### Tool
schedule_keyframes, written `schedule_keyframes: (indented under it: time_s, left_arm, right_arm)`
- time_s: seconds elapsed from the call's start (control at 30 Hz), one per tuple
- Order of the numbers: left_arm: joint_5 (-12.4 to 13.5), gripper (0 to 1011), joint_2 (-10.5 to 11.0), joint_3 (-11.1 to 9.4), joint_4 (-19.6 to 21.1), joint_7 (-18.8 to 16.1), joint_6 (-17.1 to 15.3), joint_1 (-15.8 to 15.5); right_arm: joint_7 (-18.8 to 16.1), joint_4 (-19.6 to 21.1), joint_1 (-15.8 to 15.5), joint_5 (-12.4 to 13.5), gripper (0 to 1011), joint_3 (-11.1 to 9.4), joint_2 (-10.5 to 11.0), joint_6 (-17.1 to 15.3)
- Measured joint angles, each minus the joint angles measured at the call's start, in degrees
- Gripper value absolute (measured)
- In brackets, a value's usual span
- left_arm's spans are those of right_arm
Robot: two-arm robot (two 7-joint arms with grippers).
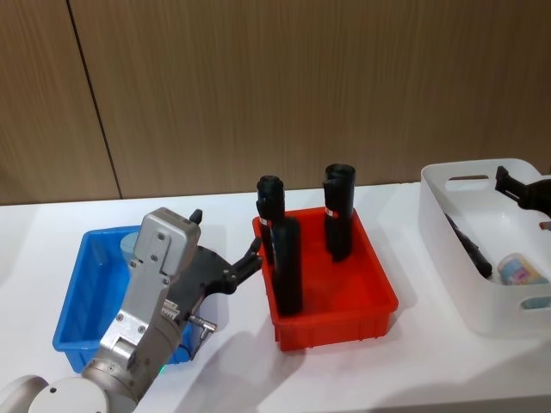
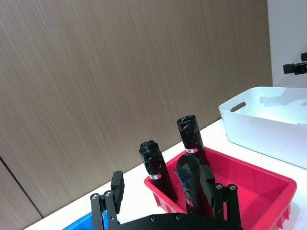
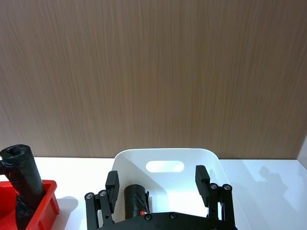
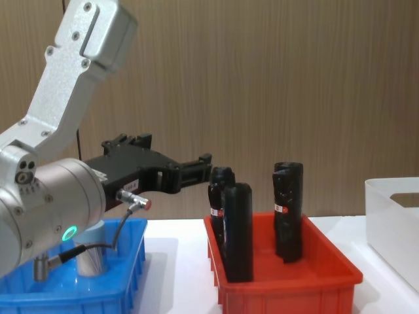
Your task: Pick the cotton swabs from the blue box and place them into the white box.
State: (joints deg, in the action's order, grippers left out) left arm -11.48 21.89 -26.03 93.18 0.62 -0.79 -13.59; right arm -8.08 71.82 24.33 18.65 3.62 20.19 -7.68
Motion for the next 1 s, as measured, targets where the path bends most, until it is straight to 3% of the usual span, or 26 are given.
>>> schedule_keyframes:
  time_s: [1.0]
  left_arm:
    - [0.0, 1004, 0.0, 0.0, 0.0, 0.0, 0.0, 0.0]
  right_arm:
    - [-0.1, 0.1, -0.1, 0.1, 1001, -0.1, 0.1, 0.2]
